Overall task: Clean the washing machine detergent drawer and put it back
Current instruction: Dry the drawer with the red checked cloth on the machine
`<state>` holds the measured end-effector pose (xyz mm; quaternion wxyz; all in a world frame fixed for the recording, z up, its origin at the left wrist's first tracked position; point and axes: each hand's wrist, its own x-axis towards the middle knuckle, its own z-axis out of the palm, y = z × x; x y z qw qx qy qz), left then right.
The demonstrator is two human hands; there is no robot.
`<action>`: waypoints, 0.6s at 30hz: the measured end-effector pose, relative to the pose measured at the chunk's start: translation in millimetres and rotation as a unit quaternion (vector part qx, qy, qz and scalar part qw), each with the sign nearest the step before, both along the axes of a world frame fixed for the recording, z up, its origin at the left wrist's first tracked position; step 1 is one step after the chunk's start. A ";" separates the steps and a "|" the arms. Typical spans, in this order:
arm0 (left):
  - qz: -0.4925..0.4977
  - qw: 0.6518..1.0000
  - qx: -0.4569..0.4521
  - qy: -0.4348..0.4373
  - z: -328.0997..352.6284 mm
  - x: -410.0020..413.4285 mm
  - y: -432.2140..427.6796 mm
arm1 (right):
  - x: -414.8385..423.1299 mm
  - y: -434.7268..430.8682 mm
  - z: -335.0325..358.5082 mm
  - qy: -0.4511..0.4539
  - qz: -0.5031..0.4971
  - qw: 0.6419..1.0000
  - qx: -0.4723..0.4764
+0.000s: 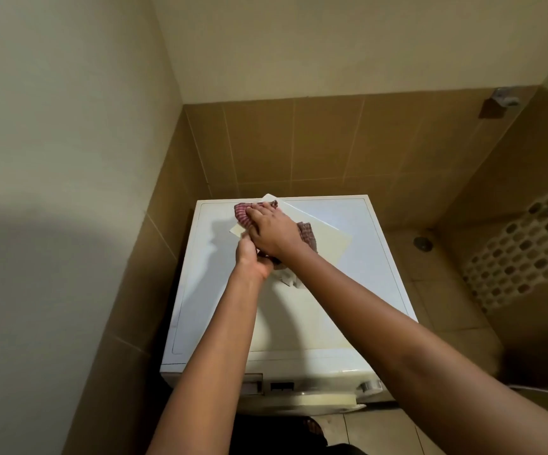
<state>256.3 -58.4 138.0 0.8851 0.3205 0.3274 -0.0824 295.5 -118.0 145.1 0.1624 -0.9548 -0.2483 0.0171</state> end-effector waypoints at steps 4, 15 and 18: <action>0.034 0.995 -0.082 -0.042 1.5 -2.3 2.9 | -20.1 -14.4 -6.2 -0.004 0.028 0.999 0.026; 0.005 0.998 0.010 0.054 13.2 4.7 2.6 | -56.3 -99.3 -6.2 -0.079 0.096 0.992 -0.008; -0.012 0.997 0.032 0.071 11.4 5.4 2.1 | -62.6 -121.4 -10.2 -0.090 0.104 0.990 -0.032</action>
